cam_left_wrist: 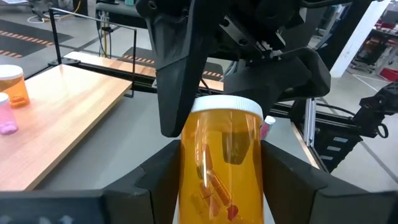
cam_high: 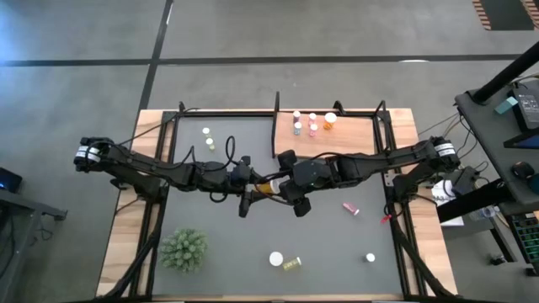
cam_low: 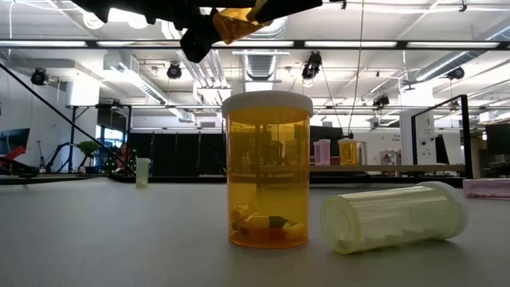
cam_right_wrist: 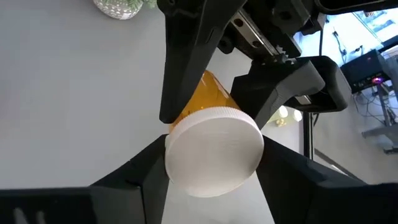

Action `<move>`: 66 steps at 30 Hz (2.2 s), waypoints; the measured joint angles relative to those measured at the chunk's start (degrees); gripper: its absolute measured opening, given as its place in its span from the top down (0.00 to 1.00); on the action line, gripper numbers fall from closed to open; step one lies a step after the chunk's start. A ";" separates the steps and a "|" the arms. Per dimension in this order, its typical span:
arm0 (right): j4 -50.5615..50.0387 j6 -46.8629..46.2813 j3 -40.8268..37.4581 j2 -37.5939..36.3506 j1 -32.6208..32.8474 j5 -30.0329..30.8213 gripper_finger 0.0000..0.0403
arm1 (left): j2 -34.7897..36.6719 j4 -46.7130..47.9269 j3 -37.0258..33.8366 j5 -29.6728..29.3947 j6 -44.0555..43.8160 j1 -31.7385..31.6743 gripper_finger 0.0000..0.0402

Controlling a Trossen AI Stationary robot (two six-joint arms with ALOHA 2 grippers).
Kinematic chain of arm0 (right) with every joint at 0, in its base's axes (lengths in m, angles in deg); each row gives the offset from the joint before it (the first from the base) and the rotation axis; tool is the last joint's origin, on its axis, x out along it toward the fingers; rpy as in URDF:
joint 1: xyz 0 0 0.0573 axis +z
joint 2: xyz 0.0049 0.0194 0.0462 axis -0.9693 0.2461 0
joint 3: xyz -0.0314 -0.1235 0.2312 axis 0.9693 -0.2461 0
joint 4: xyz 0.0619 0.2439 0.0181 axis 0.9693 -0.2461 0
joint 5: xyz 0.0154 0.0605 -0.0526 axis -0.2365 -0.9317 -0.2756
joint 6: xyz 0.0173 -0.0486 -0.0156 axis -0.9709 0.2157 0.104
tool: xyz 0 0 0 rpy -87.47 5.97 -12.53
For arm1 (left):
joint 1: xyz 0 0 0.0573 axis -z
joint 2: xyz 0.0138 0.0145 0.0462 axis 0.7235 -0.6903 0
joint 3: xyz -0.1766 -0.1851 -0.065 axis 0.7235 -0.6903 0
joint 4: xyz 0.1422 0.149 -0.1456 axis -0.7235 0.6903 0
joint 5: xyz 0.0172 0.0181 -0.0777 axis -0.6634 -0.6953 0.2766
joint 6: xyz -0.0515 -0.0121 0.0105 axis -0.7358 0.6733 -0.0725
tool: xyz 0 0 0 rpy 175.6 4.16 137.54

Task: Pick and place medicine bottles onto shelf by color
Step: Put the top orange pill bottle on the shelf aligned with the other orange pill bottle

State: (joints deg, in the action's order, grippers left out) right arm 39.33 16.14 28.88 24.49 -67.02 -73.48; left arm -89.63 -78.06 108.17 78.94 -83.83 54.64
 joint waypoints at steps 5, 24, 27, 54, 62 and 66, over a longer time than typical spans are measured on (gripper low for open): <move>0.10 0.32 0.00 0.00 0.01 0.02 0.51 | 0.00 0.02 -0.02 0.02 -0.36 0.00 0.56; -2.60 -1.85 0.00 0.00 -0.08 0.37 0.51 | 0.11 0.60 0.04 -2.73 -1.76 -0.04 0.30; -4.36 -3.35 0.00 0.00 -0.21 0.40 0.51 | 0.11 0.57 0.04 -3.64 -1.18 -0.02 0.25; -40.96 -21.00 -1.40 -0.13 -22.26 10.69 0.51 | 0.17 4.18 -0.09 -10.10 1.26 -0.09 0.19; -43.19 -30.76 -2.35 -0.08 -36.16 7.47 0.51 | 0.17 7.59 -0.17 -10.10 1.22 -0.09 0.19; -42.15 -32.62 -3.42 0.74 -40.15 4.67 0.51 | 0.17 8.08 -0.26 -10.10 1.22 -0.09 0.19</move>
State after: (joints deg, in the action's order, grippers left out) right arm -2.82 -16.48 25.46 25.23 -107.17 -68.81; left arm -89.46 -69.98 107.91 68.83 -82.60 54.55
